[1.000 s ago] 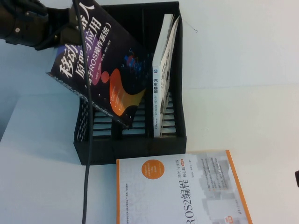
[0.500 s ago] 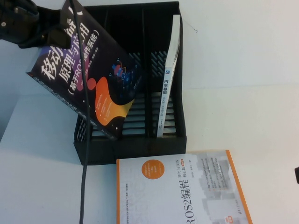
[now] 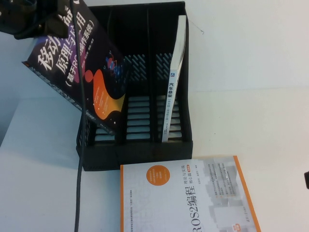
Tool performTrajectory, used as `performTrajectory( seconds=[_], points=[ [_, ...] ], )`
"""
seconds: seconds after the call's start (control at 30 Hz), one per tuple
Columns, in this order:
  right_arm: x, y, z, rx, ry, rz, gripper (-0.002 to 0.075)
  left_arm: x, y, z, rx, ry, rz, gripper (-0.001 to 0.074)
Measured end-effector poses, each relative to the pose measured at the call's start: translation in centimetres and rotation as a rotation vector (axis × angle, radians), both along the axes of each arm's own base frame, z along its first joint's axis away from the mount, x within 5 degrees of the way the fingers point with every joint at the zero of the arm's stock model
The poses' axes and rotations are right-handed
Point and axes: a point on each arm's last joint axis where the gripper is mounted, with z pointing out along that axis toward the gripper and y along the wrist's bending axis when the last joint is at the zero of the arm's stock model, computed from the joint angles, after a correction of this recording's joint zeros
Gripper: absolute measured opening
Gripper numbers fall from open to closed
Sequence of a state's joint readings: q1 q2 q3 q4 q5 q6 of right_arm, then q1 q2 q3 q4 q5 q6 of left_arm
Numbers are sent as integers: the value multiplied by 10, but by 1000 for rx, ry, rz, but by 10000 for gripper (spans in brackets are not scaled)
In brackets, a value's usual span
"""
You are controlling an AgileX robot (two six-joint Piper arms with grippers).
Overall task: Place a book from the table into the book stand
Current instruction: Place the book on the book shelf
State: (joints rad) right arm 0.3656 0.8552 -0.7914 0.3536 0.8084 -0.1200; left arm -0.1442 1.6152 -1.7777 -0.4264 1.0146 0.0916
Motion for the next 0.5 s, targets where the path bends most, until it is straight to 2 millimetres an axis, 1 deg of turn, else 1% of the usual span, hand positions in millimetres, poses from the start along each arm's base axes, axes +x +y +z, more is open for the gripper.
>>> performTrajectory(
  seconds=[0.2, 0.33, 0.5],
  points=[
    [0, 0, 0, 1, -2, -1, -2, 7, -7, 3, -118, -37, 12, 113],
    [0, 0, 0, 1, -2, -1, -2, 13, -15, 0, -117, -59, 12, 113],
    [0, 0, 0, 2, -5, -2, -2, 20, -29, -10, -71, -61, 7, 113]
  ],
)
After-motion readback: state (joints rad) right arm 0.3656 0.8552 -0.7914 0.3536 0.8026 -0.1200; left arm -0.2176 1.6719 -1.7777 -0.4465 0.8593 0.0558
